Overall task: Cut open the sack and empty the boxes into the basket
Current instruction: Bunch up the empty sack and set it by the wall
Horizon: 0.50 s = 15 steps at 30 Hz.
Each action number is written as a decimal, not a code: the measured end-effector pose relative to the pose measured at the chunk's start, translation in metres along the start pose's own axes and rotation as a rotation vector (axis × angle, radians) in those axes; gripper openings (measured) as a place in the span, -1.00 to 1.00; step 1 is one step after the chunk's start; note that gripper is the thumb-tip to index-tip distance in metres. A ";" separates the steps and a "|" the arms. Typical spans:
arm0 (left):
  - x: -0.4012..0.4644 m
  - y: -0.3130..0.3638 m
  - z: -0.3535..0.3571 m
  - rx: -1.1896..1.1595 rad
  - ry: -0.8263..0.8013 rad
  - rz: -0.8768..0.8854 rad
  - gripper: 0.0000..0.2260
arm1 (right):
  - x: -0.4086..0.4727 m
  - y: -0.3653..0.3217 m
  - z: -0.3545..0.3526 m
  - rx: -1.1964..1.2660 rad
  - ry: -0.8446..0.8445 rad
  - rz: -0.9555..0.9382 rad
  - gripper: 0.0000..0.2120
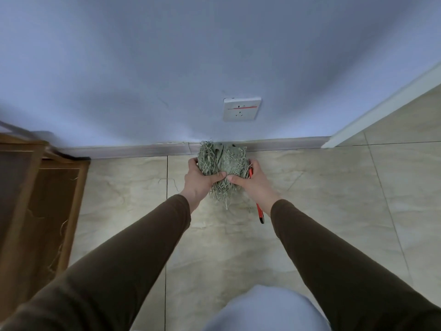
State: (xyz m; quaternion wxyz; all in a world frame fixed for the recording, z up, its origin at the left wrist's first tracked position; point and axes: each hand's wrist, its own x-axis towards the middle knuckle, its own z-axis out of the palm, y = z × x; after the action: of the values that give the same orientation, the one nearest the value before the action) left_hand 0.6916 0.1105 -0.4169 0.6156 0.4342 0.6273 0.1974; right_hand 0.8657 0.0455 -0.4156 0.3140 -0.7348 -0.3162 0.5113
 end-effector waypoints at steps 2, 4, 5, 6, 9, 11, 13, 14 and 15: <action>0.015 -0.011 0.004 0.015 0.004 -0.004 -0.30 | 0.015 0.013 0.004 -0.027 0.004 -0.005 -0.12; 0.028 -0.019 0.009 0.037 0.014 -0.003 -0.28 | 0.029 0.025 0.007 -0.045 0.011 -0.007 -0.10; 0.034 -0.024 0.010 0.056 0.024 -0.004 -0.28 | 0.036 0.030 0.009 -0.052 0.010 -0.007 -0.10; 0.040 -0.027 0.012 0.080 0.036 -0.009 -0.27 | 0.042 0.035 0.011 -0.063 0.008 -0.007 -0.10; 0.052 -0.035 0.015 0.199 0.092 -0.026 -0.22 | 0.058 0.044 0.016 -0.103 0.008 -0.013 -0.14; 0.060 -0.038 0.016 0.394 0.146 -0.008 -0.16 | 0.066 0.046 0.018 -0.142 0.019 -0.021 -0.16; 0.064 -0.039 0.017 0.529 0.187 0.012 -0.08 | 0.072 0.046 0.019 -0.201 0.042 -0.024 -0.11; 0.066 -0.039 0.018 0.505 0.183 0.012 -0.07 | 0.074 0.046 0.020 -0.245 0.062 -0.029 -0.10; 0.067 -0.038 0.018 0.436 0.167 0.005 -0.07 | 0.076 0.047 0.020 -0.285 0.081 -0.034 -0.10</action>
State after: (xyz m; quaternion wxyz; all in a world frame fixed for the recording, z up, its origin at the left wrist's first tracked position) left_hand 0.7066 0.1375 -0.4896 0.4529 0.5406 0.7027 0.0939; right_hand 0.8744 0.0796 -0.4997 0.2276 -0.7866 -0.3850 0.4257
